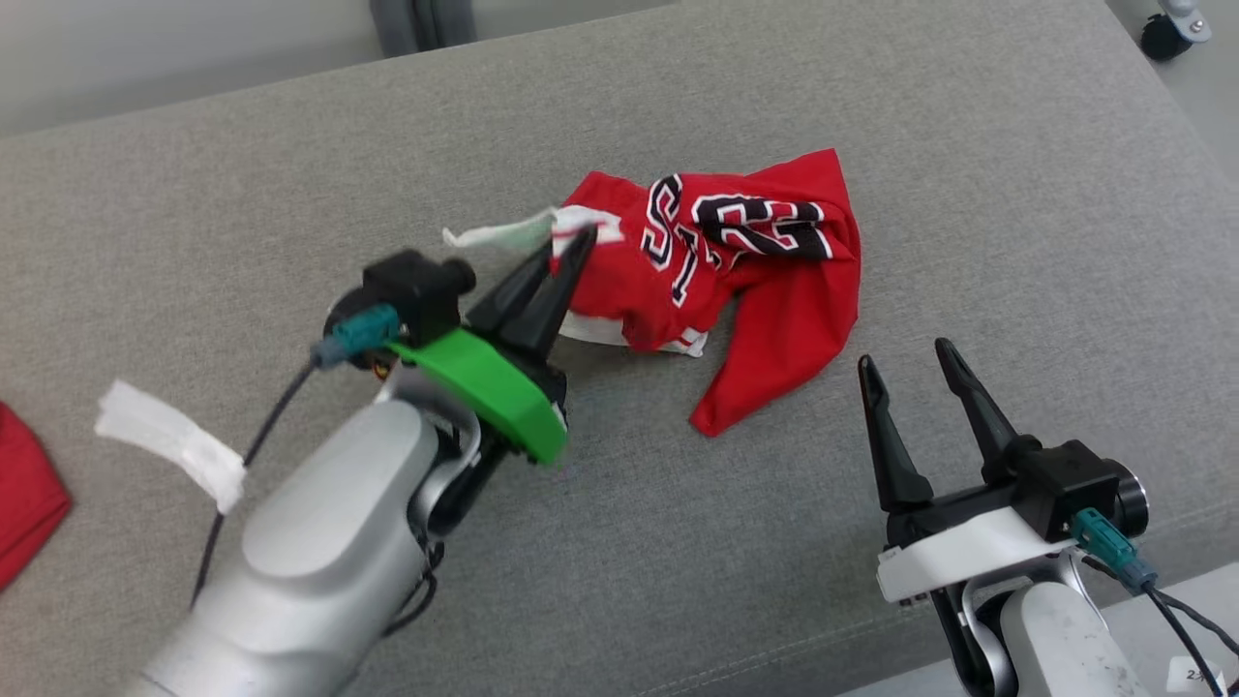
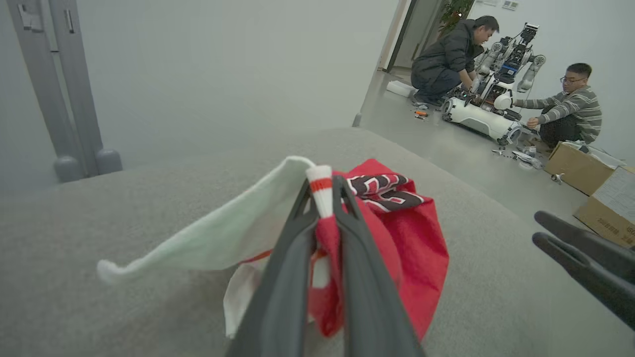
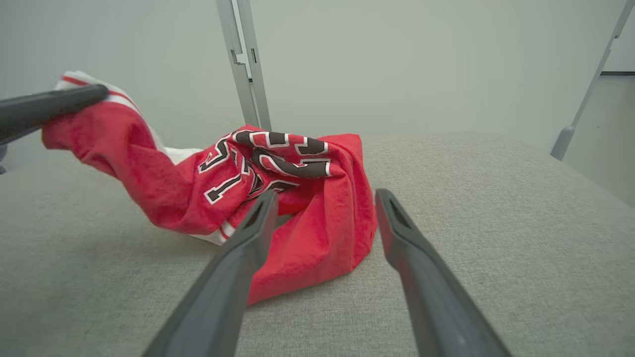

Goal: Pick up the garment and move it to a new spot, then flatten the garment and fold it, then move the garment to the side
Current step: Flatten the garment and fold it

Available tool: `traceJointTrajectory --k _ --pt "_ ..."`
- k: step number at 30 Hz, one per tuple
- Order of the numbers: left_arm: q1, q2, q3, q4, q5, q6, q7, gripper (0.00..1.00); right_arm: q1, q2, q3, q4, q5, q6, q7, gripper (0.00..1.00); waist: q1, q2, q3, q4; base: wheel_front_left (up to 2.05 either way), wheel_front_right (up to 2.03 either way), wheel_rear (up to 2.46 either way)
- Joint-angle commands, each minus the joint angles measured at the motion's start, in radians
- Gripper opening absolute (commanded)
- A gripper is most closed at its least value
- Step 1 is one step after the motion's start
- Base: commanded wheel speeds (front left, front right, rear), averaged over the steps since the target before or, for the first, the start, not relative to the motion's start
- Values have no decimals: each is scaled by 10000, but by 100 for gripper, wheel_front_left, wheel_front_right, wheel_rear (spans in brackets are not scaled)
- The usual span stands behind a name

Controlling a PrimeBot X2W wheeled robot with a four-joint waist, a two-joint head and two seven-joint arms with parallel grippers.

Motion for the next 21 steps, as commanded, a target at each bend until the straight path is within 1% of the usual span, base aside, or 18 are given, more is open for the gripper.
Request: traceJointTrajectory --k 1,4,7,8,11,13,15,17,19,21 --pt "-570 224 -115 -338 -391 -21 348 0 -111 -12 97 18 114 -11 -2 100 0 -1 -207 -322 0 0 0" --pt "-1978 662 -155 -956 -1013 -21 1058 0 -169 -18 303 20 329 -13 -2 100 0 -1 -261 -777 0 0 0" --pt "-3536 1016 -30 -1061 -1096 -21 1346 0 -361 -16 394 -55 620 -13 -2 100 0 -1 -93 -1352 0 0 0" --pt "-3958 1068 52 -939 -1123 -21 1387 0 -422 -10 446 -78 721 -13 -2 100 0 -1 -4 -1517 0 0 0" --pt "-5360 992 246 -461 -1169 -21 1237 0 -500 -6 507 -100 1047 -11 -2 100 0 -1 235 -1972 0 0 0" --pt "-6280 990 305 -260 -951 -21 856 0 -492 -10 517 -73 1181 -11 -2 100 0 -1 317 -2189 0 0 0" --pt "-6825 920 248 -141 -1037 -21 551 0 -418 -9 455 -44 1254 -11 -2 100 0 -1 335 -2259 0 0 0" --pt "-7248 970 -1 -242 -1149 -21 336 0 -357 -2 401 -42 1265 -11 -2 100 0 -1 303 -2231 0 0 0" --pt "-7497 1117 -228 -490 -1392 -21 152 0 -315 -4 338 -8 1174 -11 -2 100 0 -1 229 -2095 0 0 0" --pt "-7351 1261 -469 -915 -1771 -20 32 0 -285 -6 213 -18 1047 -11 -2 100 0 -1 122 -1853 0 0 0"
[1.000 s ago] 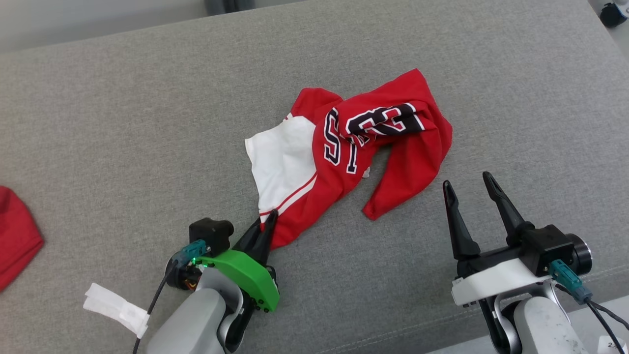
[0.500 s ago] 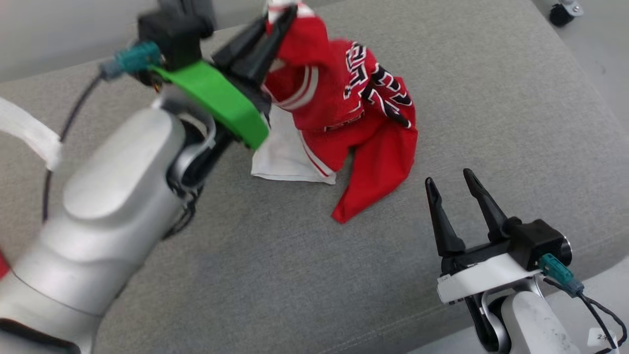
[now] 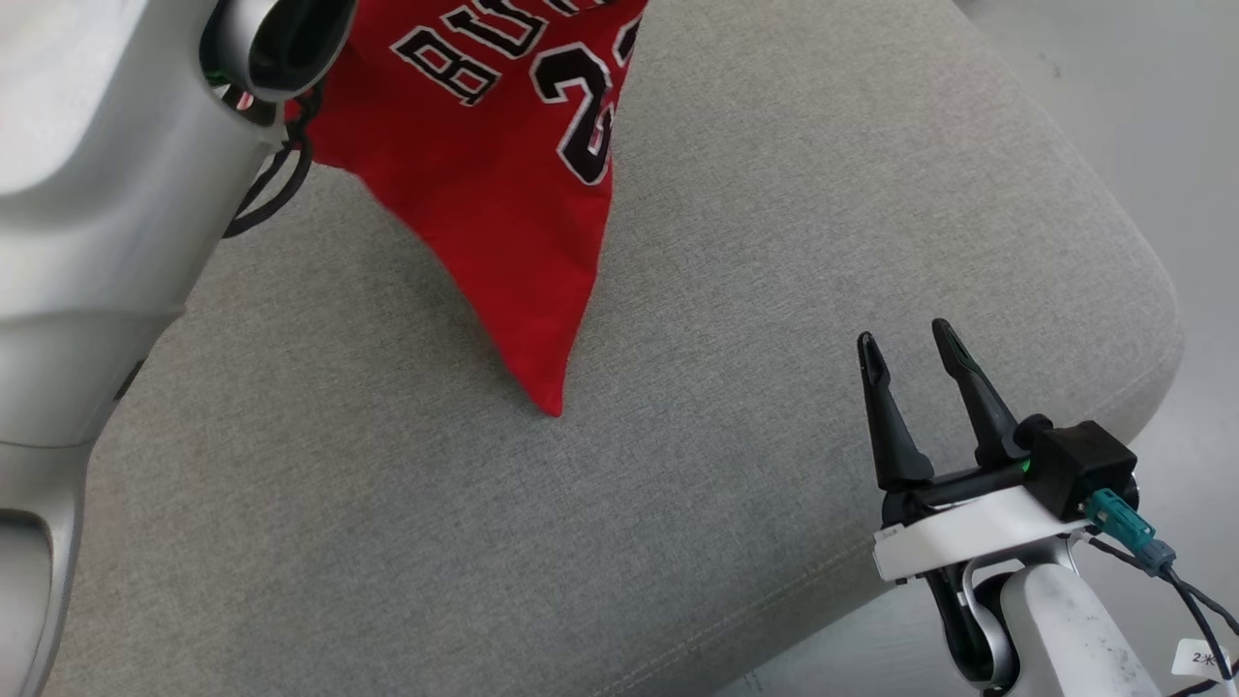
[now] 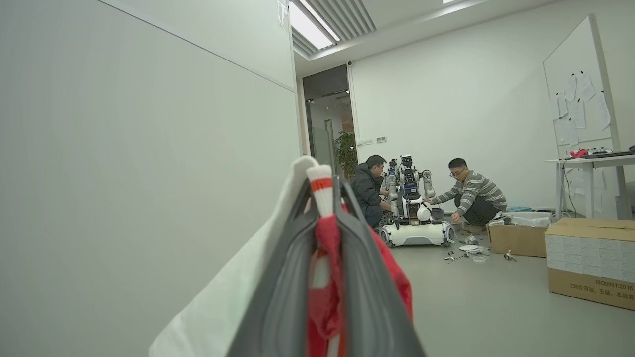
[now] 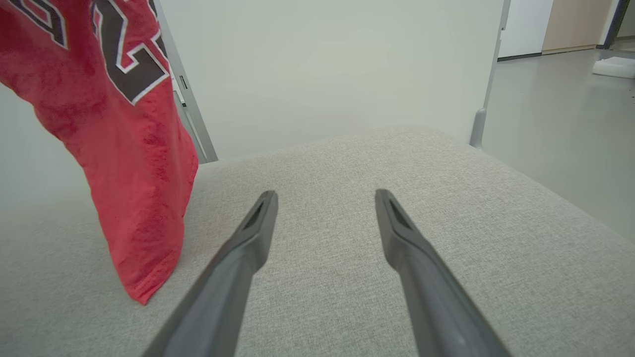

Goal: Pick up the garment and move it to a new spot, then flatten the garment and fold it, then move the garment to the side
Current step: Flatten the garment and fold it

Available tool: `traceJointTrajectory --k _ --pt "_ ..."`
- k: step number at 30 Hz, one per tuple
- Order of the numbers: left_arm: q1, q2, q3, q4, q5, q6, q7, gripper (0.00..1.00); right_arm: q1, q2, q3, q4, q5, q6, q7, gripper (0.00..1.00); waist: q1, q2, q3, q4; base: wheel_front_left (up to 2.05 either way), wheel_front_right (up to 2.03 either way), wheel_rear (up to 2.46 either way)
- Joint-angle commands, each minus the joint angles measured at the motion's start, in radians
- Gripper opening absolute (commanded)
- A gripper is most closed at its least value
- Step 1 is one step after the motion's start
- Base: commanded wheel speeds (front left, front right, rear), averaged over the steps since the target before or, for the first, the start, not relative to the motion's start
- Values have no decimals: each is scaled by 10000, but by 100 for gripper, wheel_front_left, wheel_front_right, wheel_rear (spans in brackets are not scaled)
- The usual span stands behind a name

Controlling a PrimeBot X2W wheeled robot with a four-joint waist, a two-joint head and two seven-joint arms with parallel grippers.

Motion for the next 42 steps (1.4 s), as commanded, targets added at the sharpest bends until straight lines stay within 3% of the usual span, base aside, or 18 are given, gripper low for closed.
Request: traceJointTrajectory --k 1,8,12,15,21,27,33,37,40,41,42 --pt "270 228 -143 -327 -285 -18 -105 0 56 -1 -95 -15 -143 -9 -2 100 -1 -1 -174 364 0 0 0" --pt "3566 2036 -1085 -2679 -1355 53 -303 0 351 -2 -449 -2 -727 -9 -2 100 -1 -1 -662 1669 0 0 0" --pt "6454 3131 -942 -3541 -1578 636 -447 0 436 -7 -575 -45 -981 -9 -2 100 -1 -1 -717 2311 0 0 0" --pt "8671 3454 -206 -3862 -1381 1018 -463 0 448 -7 -701 -74 -1156 -9 -2 100 -1 -1 -654 2744 0 0 0" --pt "12131 2776 1938 -3557 -74 1198 -462 0 539 -9 -794 -16 -1424 -9 -2 100 -1 -1 -648 3341 0 0 0" --pt "13988 1333 3879 -2751 2083 1397 -464 0 665 -9 -743 36 -1509 -9 -1 100 -1 -1 -826 3647 0 0 0" --pt "14640 500 4707 -1765 3870 1788 -465 0 748 -7 -662 108 -1564 -9 -1 100 -1 -1 -1010 3735 0 0 0" --pt "14903 50 4907 -913 4294 2037 -464 0 813 -6 -662 131 -1587 -9 -1 100 -1 -1 -1092 3788 0 0 0" --pt "14938 -177 4777 -356 4316 1849 -466 0 848 -7 -625 152 -1614 -9 -1 100 -1 -1 -1130 3832 0 0 0" --pt "14925 -303 4765 -228 4180 1746 -466 35 860 -9 -621 147 -1621 -9 -1 100 -1 -1 -1138 3853 0 0 0" --pt "14881 -347 4776 -154 4141 1702 -466 80 869 -7 -616 151 -1618 -9 -1 100 -1 -1 -1139 3868 0 0 0"
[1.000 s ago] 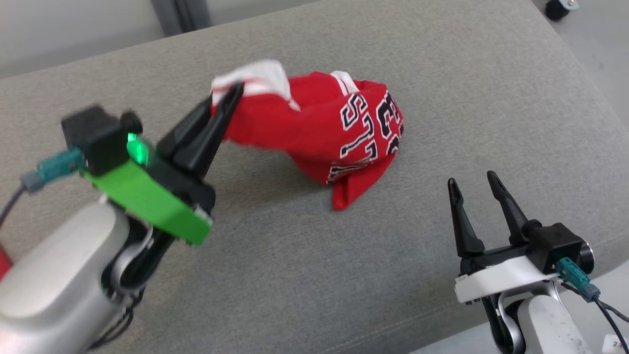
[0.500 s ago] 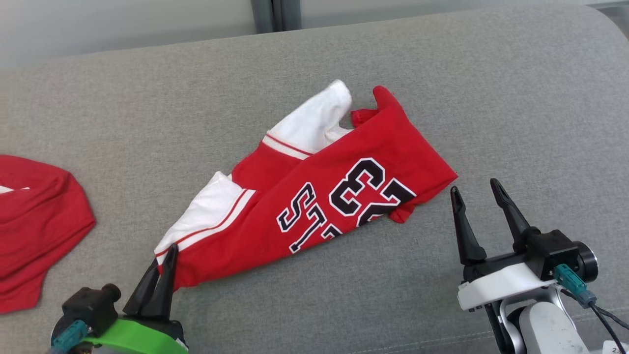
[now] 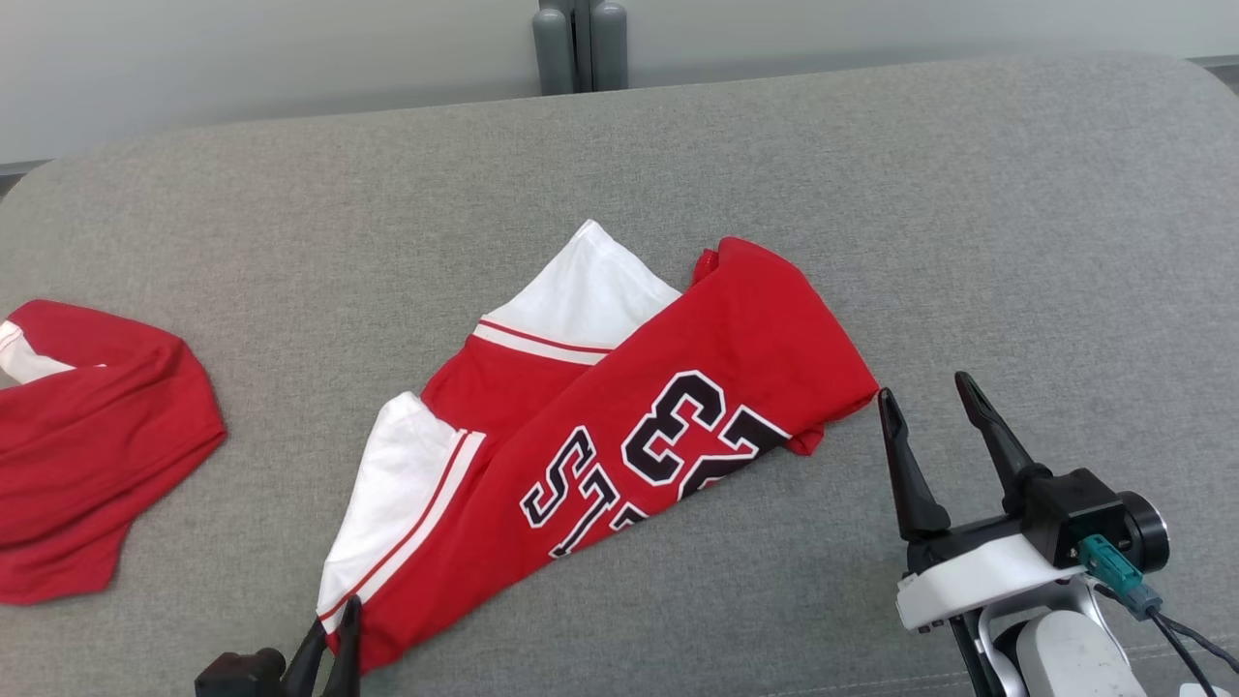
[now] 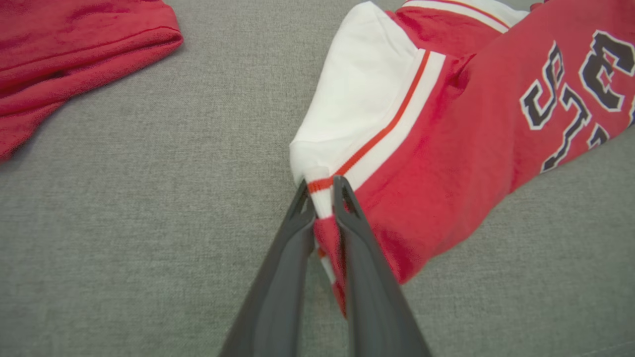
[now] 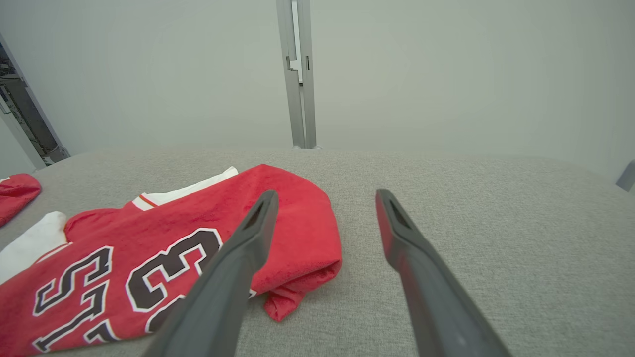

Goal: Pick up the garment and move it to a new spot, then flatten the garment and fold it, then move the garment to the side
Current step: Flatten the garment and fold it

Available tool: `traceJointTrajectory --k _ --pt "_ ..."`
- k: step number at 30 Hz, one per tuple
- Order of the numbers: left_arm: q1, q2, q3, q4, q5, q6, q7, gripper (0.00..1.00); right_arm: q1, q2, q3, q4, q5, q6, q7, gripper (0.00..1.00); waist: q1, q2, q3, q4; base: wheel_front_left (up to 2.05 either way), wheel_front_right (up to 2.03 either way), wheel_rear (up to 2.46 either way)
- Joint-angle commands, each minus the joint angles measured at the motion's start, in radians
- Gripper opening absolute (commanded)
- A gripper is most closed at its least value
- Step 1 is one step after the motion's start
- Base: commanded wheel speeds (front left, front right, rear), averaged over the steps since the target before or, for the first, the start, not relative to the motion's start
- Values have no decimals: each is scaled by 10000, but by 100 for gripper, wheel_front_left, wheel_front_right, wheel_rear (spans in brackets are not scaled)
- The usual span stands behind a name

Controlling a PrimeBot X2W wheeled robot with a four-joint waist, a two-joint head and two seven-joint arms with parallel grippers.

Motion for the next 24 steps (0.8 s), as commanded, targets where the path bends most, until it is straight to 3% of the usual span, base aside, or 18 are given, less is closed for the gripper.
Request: traceJointTrajectory --k 1,6,11,21,24 --pt "-19 -54 124 -18 -26 -8 -34 100 57 -22 -4 10 -40 -9 -1 100 0 0 2 35 0 0 0" --pt "-337 -223 785 -963 309 223 -33 100 36 -21 3 -14 -74 -9 -1 100 0 0 39 99 0 0 0" --pt "-952 44 883 -1383 824 45 7 100 -122 -21 70 -5 -151 -9 -1 100 0 0 152 90 0 0 0" --pt "-2898 9 605 1333 446 -401 1603 100 -415 -21 249 -109 -238 -10 -1 100 0 0 663 -373 0 0 0" --pt "-3144 -162 373 1958 172 -967 1915 100 -424 -21 186 -106 -257 -10 -1 100 0 0 782 -466 0 0 0"
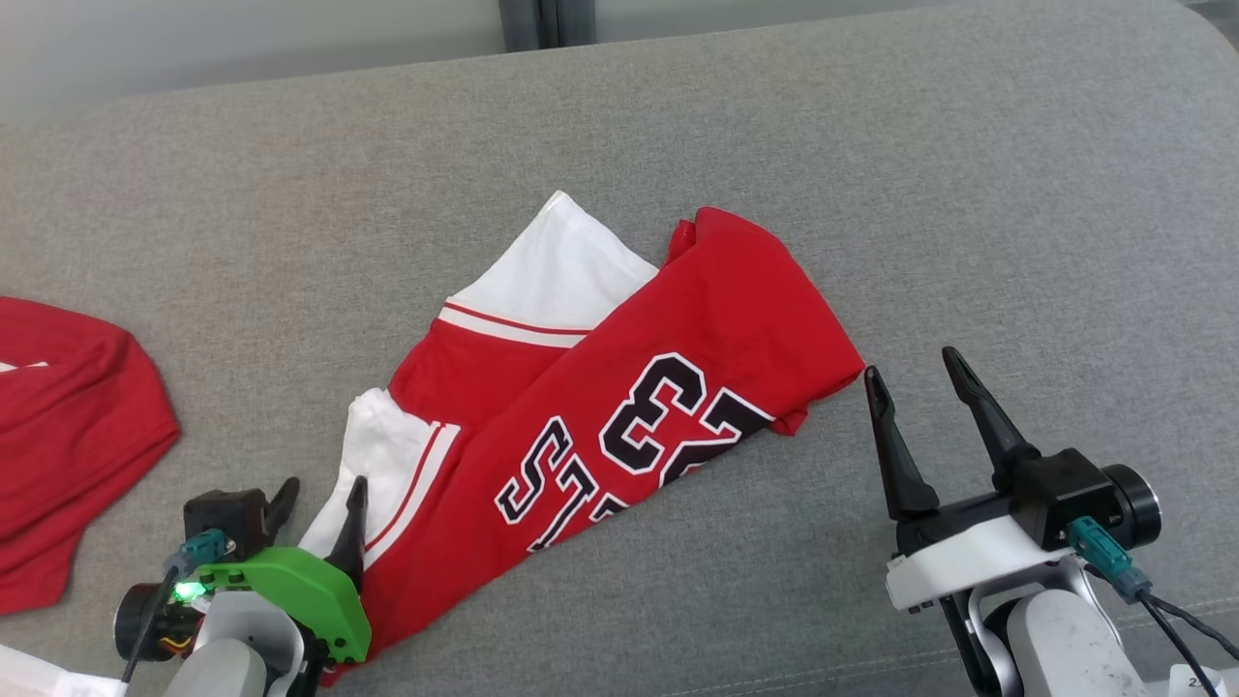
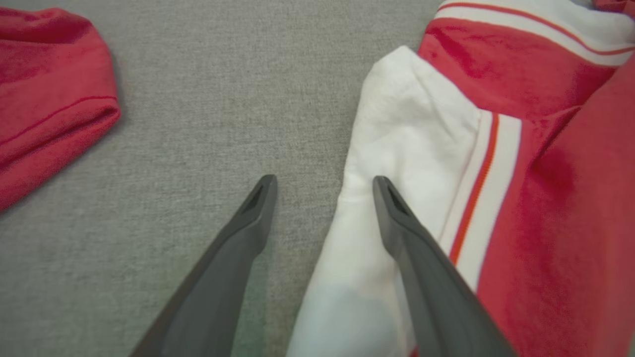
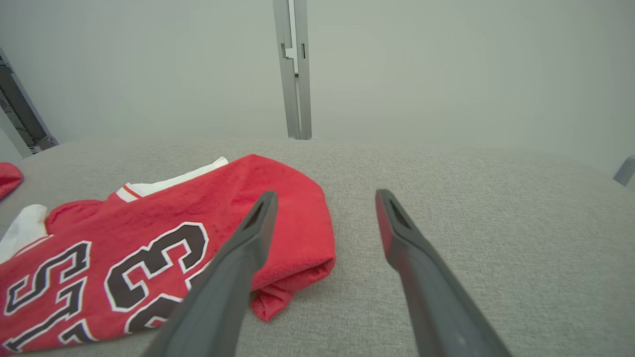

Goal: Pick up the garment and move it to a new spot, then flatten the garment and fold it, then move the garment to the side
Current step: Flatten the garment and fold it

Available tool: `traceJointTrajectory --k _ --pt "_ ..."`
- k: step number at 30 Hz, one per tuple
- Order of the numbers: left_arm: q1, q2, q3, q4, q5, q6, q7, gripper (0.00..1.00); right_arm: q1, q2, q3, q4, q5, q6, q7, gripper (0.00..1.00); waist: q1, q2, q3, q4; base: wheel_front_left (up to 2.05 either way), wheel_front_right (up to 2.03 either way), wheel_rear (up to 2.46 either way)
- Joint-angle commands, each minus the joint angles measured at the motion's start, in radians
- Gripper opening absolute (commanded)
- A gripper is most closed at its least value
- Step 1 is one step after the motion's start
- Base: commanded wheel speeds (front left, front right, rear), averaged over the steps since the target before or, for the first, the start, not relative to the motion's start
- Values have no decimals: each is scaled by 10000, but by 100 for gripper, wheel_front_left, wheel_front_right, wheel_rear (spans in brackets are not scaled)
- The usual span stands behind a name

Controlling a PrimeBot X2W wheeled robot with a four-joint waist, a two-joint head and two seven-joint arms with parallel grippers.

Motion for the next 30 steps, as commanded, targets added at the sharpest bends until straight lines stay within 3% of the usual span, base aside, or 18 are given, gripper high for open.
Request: traceJointTrajectory --k 1,2,3,4,5,9,13,18,20,23,25,26,30 --pt "-170 -52 -124 168 -97 -209 128 100 -69 -19 -45 -36 -52 -10 -1 100 0 0 135 -124 0 0 0" --pt "-163 -67 -241 347 -175 -351 207 100 -74 -17 -59 -41 -54 -10 -1 100 0 0 155 -139 0 0 0" --pt "-157 -80 -313 451 -190 -422 197 69 -82 -16 -68 -40 -54 -10 -1 100 0 0 168 -149 0 0 0" --pt "-183 -70 -387 506 -143 -477 49 25 -95 -17 -81 -40 -53 -10 -1 100 0 0 184 -158 0 0 0" --pt "-205 -43 -427 547 -82 -493 -72 0 -101 -20 -89 -35 -51 -10 -1 100 0 0 186 -164 0 0 0" --pt "-373 228 -371 476 333 -187 -1014 0 -113 -17 -89 -18 4 -10 -1 100 0 0 136 -159 0 0 0" --pt "-676 555 -193 -43 1077 705 -1712 0 -112 -19 -21 10 57 -10 -1 100 0 0 26 -138 0 0 0" --pt "-651 797 -35 -1700 2384 1881 -1929 0 -18 -17 -1 -2 80 -10 -1 100 0 0 -51 -119 0 0 0" --pt "-214 695 -367 -2038 2784 1967 -1927 0 -14 -19 3 -11 93 -10 -1 100 0 0 -37 -115 0 0 0" --pt "96 319 -1041 -1999 2960 1625 -1933 0 -45 -19 15 -27 132 -10 -1 100 0 0 27 -121 0 0 0" --pt "305 31 -1474 -1723 2913 1302 -1918 48 -65 -20 9 -31 151 -10 -1 100 0 0 58 -114 0 0 0" --pt "422 -99 -1645 -1543 2829 1126 -1906 100 -65 -17 13 -30 164 -10 -1 100 0 0 67 -112 0 0 0" --pt "572 -589 -2094 -1194 2624 691 -1922 100 -40 -20 4 -10 192 -10 -1 100 0 0 52 -82 0 0 0"
